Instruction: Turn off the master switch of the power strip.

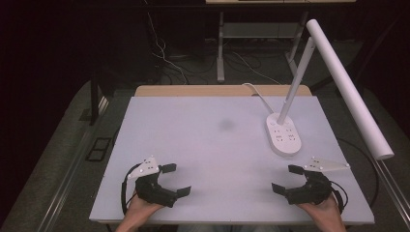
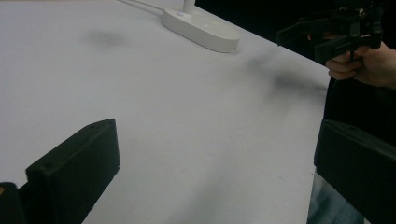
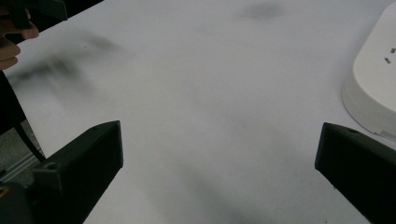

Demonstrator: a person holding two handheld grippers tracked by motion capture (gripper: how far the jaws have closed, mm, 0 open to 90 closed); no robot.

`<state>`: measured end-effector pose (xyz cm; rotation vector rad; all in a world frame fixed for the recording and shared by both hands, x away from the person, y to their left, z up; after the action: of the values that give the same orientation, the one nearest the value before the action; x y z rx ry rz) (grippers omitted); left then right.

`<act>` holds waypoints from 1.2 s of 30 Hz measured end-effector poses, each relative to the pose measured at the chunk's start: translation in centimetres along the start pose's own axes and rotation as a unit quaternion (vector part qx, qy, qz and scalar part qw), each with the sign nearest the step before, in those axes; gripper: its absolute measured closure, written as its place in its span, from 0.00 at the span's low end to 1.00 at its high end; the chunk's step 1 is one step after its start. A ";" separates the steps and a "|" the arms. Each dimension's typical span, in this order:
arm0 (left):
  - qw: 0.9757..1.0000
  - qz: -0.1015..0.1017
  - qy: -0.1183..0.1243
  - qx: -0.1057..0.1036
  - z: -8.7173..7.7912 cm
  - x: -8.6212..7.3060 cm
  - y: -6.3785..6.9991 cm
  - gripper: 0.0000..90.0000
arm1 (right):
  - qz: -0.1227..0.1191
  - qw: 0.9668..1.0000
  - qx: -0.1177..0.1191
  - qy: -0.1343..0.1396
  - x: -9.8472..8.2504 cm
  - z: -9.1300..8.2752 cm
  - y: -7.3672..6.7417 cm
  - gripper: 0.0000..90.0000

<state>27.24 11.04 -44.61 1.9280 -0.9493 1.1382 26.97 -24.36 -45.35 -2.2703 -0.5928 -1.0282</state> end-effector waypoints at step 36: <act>1.000 -0.004 -0.005 -0.010 0.1 -0.1 -0.2 0.00 | 0.008 1.000 -0.008 -0.005 0.6 0.1 0.2 0.01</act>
<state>27.39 11.09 -44.76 1.9214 -0.9545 1.1115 27.57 -24.36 -44.99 -2.2910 -0.5717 -1.0191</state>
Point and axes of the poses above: each handheld gripper's, and its own axes: z roughly forward along the jaws, x roughly out of its top, y roughly to its right, the point moved 7 cm from there along z, roughly forward along the jaws, and after that the axes turned 5 degrees about z, right-handed, at the moved point
